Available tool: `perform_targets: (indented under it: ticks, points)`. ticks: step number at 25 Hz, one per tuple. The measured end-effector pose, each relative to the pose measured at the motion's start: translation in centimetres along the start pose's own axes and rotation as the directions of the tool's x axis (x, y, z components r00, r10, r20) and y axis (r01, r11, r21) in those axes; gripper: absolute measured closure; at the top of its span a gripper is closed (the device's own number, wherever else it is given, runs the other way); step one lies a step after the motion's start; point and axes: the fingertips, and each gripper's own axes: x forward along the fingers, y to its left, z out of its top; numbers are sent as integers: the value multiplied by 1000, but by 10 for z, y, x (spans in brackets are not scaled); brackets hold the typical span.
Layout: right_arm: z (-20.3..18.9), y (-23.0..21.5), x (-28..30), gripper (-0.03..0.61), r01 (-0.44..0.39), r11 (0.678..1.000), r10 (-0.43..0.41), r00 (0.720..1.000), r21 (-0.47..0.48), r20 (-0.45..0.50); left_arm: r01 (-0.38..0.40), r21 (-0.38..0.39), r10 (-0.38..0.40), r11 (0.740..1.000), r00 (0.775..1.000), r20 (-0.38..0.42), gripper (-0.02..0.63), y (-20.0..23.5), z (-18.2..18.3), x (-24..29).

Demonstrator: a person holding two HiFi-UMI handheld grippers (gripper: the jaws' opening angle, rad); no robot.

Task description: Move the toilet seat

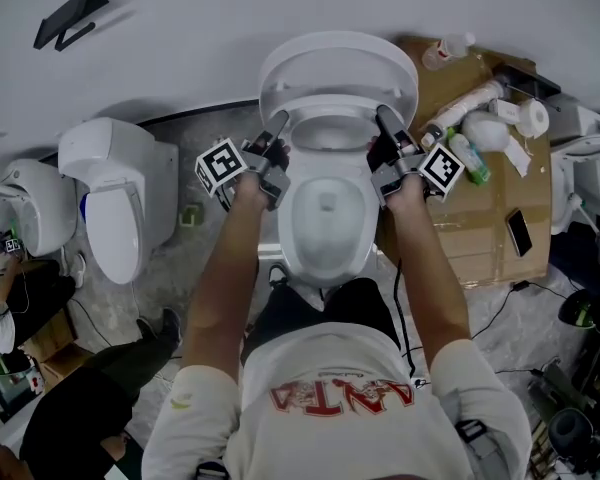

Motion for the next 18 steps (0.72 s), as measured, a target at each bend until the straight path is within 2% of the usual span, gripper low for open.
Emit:
perform_targets:
  ticks: [8, 12, 15, 17, 18]
  points:
    - [4, -1, 7, 374, -13, 1000, 13, 1000, 28, 9, -19, 12, 19, 1000, 1000, 8, 423, 0, 4, 6]
    - [0, 5, -10, 416, -66, 997, 64, 997, 48, 46, -10, 63, 9, 998, 1000, 7, 424, -9, -10, -13]
    - [-10, 9, -30, 492, -36, 998, 37, 999, -57, 17, -26, 157, 27, 987, 1000, -7, 442, -19, -27, -35]
    - [-20, 17, -44, 559, -23, 985, 20, 1000, -173, -21, -54, 256, 59, 965, 998, -10, 491, -26, -39, -52]
    - [-25, 24, -51, 570, -24, 974, 15, 999, -227, -39, -70, 313, 75, 947, 997, -3, 509, -31, -43, -61]
